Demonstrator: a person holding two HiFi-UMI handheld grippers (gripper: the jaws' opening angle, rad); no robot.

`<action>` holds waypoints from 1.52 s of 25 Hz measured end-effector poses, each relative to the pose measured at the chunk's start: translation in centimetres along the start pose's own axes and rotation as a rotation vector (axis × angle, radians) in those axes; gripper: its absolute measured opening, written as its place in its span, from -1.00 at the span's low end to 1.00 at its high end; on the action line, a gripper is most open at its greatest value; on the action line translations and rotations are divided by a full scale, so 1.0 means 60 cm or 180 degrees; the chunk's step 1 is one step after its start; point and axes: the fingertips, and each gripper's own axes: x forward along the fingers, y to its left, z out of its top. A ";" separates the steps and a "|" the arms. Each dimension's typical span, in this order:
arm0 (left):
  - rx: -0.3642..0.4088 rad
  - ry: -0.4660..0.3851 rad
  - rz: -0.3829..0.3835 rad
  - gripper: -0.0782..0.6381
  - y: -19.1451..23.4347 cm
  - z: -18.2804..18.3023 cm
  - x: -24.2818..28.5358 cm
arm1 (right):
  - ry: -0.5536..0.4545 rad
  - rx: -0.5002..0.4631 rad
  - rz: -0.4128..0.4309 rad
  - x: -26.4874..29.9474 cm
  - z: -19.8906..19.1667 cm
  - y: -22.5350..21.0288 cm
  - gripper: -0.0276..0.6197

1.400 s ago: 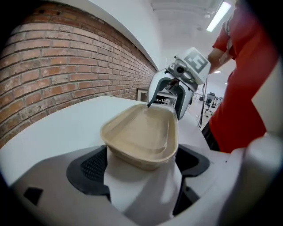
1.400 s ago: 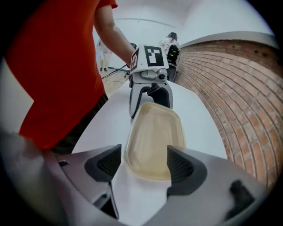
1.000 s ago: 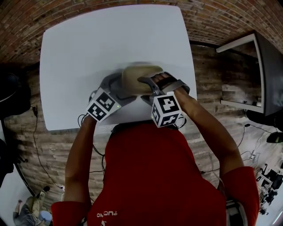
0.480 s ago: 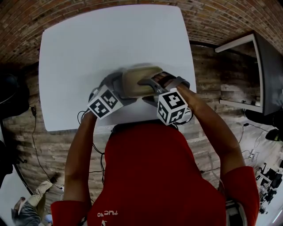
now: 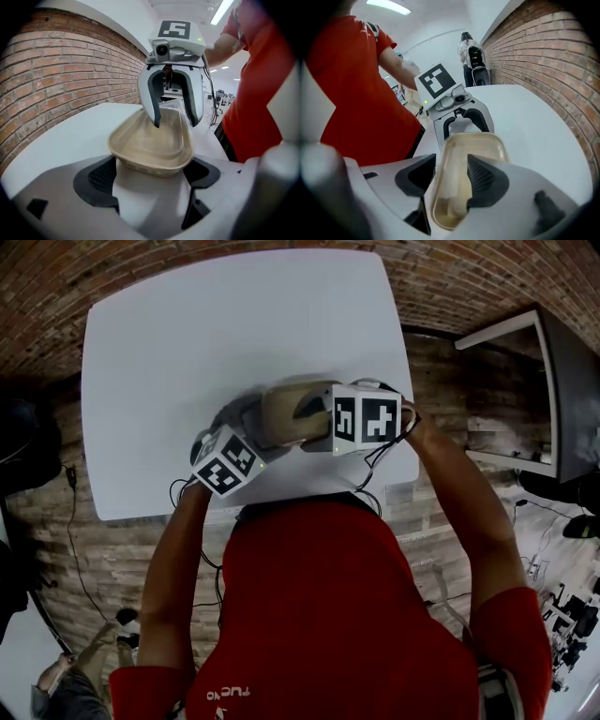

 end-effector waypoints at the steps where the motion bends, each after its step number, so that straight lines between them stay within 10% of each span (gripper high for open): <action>1: 0.0004 -0.0005 0.0003 0.49 -0.001 0.000 0.000 | -0.0021 0.0035 0.0033 -0.001 0.001 0.000 -0.22; 5: -0.0015 -0.0014 0.0016 0.49 0.001 0.001 -0.002 | -0.0163 0.0057 -0.0064 0.007 0.008 0.000 -0.23; 16: 0.0003 -0.0005 0.0023 0.49 0.005 -0.005 -0.004 | 0.0961 -0.1202 -0.1457 0.048 0.032 -0.015 -0.09; 27: 0.0228 -0.0012 -0.0212 0.49 0.004 -0.005 -0.008 | 0.1188 -0.1619 -0.1321 0.060 0.022 -0.009 -0.10; 38: 0.0202 -0.0049 -0.0099 0.41 0.016 -0.009 -0.014 | 0.0330 -0.0641 -0.0746 0.038 0.060 -0.013 -0.43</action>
